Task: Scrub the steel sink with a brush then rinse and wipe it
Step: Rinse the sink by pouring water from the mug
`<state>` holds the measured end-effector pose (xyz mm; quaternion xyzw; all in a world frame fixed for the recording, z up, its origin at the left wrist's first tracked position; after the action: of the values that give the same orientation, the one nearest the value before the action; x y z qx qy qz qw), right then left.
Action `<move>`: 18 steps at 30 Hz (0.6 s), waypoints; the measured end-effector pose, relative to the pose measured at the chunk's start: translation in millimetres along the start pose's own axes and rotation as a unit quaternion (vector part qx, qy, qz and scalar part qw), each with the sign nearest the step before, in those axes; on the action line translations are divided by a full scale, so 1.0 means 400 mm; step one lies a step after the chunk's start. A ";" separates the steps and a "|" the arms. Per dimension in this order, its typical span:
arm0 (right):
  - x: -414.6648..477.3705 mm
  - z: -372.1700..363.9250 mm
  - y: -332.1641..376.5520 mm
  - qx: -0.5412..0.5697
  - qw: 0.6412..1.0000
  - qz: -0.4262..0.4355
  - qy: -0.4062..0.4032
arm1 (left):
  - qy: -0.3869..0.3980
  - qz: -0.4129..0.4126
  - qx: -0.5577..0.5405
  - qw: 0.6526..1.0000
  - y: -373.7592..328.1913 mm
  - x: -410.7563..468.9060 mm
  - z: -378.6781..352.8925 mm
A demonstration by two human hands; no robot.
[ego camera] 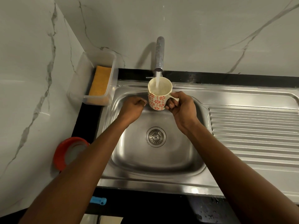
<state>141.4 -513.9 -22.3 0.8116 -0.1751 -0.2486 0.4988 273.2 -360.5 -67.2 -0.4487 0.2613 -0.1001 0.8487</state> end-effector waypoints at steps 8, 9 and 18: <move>-0.033 0.040 -0.054 -0.013 1.000 -0.021 -0.006 | 0.016 0.006 0.049 0.999 0.043 -0.003 -0.024; -0.044 0.055 -0.071 -0.015 0.999 -0.029 -0.014 | 0.019 0.006 0.063 0.998 0.052 -0.007 -0.030; -0.156 0.209 -0.234 -0.084 0.969 -0.159 -0.171 | 0.064 0.054 0.107 0.991 0.146 -0.045 -0.146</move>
<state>45.4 -499.8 -123.6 0.7296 -0.1054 -0.4738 0.4818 223.1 -360.8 -135.0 -0.3330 0.3267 -0.1103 0.8776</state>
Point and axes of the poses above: each hand's wrist, its own x-axis towards the middle knuckle, its own z-axis out of the back of the hand, y = z × x, the point moved 10 cm from there along x, towards the middle knuckle, and after that the axes turned 5 degrees about z, right-handed, at the moved point
